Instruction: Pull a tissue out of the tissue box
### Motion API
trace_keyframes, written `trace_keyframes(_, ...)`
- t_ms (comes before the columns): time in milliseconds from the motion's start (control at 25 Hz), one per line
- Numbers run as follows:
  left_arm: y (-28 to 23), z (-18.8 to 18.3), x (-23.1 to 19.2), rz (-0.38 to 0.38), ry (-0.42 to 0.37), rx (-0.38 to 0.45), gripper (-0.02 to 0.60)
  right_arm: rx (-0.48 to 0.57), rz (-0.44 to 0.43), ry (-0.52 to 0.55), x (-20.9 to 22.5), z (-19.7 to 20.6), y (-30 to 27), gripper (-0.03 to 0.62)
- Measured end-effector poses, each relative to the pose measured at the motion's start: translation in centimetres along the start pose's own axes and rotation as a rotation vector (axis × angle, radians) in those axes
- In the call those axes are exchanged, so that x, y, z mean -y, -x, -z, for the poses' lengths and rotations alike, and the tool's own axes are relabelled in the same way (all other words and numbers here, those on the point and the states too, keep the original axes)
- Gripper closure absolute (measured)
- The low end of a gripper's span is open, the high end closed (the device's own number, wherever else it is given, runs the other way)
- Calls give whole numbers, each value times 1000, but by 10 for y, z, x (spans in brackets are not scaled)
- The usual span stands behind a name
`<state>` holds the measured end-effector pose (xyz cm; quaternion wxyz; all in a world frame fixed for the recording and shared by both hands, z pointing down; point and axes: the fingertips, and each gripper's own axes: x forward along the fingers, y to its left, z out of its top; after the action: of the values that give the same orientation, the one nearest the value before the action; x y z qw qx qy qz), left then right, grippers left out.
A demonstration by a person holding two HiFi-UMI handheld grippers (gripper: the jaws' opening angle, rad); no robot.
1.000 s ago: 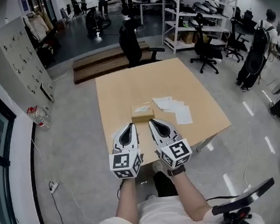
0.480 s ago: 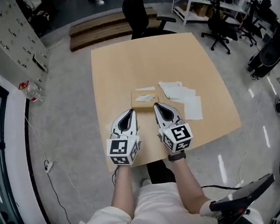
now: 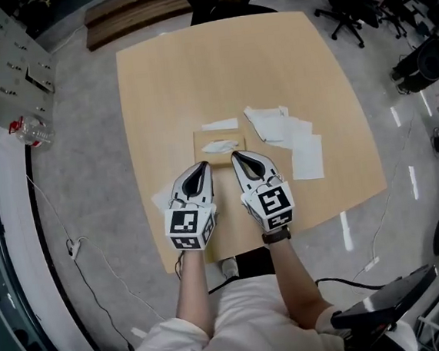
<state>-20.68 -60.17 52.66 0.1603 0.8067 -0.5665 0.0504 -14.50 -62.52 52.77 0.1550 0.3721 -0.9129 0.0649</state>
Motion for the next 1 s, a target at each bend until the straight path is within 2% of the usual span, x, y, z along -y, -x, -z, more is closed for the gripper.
trace_keyframes(560, -54, 46, -31, -18, 53, -91, 580, -239, -14, 118, 26, 77, -53, 588)
trace_keyframes(720, -63, 54, -33, -12, 63, -105, 580, -293, -10, 145, 29, 92, -65, 539)
trace_keyframes(1000, -70, 67, -44, -28, 80, -127, 580, -352, -32, 186, 25, 110, -81, 536)
